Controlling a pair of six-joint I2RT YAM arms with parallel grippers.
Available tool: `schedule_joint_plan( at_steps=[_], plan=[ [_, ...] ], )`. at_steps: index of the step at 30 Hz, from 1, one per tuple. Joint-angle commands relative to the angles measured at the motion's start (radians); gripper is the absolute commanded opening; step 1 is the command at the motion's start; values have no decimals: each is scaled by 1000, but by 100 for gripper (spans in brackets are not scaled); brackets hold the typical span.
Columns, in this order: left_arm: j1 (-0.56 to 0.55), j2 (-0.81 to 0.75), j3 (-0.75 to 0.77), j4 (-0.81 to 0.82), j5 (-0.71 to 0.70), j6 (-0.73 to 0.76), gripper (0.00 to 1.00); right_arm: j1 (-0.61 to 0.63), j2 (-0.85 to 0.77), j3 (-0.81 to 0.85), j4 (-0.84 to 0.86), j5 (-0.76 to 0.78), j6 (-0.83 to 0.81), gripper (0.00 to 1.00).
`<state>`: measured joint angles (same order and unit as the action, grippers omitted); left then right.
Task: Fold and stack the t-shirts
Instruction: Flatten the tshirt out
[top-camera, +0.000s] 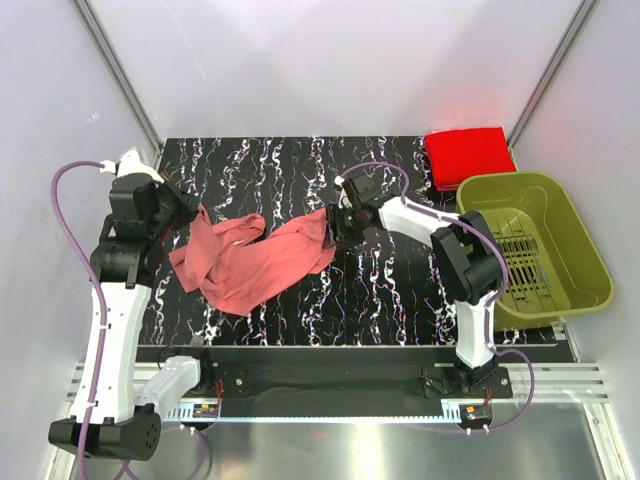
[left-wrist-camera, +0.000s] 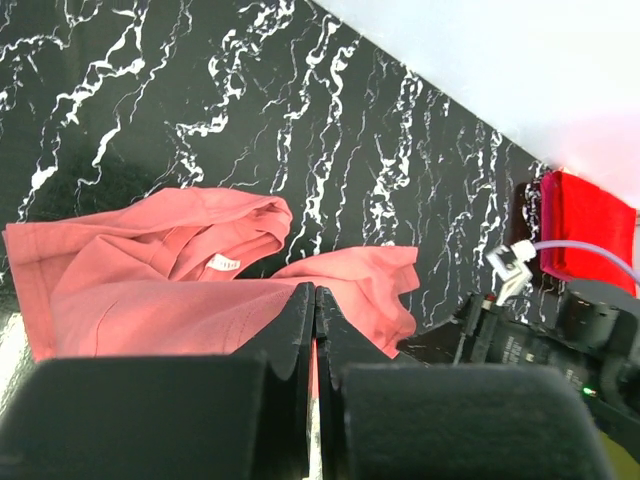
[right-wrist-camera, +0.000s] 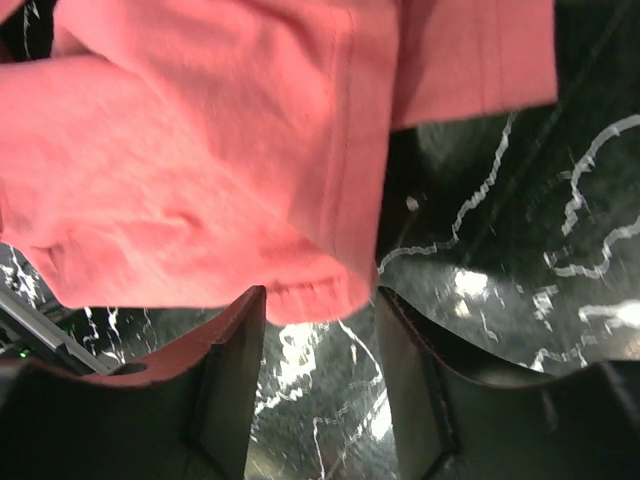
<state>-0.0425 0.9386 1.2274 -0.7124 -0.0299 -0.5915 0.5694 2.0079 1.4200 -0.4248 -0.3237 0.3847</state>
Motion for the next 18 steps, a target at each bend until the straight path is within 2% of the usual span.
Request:
schedule_joint_plan(
  at_steps=[1, 3, 6, 7, 9, 11, 12, 15, 18],
  plan=[
    [6, 5, 60, 67, 24, 2, 0, 1, 34, 52, 100, -31, 19, 54],
    [6, 5, 63, 71, 51, -2, 0, 1, 54, 85, 100, -28, 22, 50],
    [6, 5, 64, 88, 80, -7, 0, 1, 64, 121, 98, -23, 28, 39],
    [6, 5, 70, 93, 88, -7, 0, 1, 61, 129, 93, -23, 29, 23],
    [6, 3, 81, 105, 113, -10, 0, 0, 46, 154, 66, -12, 20, 0],
    [6, 6, 116, 107, 122, -10, 0, 1, 3, 184, 12, 33, 2, 0],
    [6, 17, 139, 99, 120, -8, 0, 3, -18, 229, -79, 70, -27, 0],
    [6, 64, 279, 57, 116, 7, 0, 0, -141, 343, -281, 269, -79, 0],
    [6, 144, 520, 27, 145, 7, 0, -19, -290, 469, -392, 414, -119, 0]
  ],
)
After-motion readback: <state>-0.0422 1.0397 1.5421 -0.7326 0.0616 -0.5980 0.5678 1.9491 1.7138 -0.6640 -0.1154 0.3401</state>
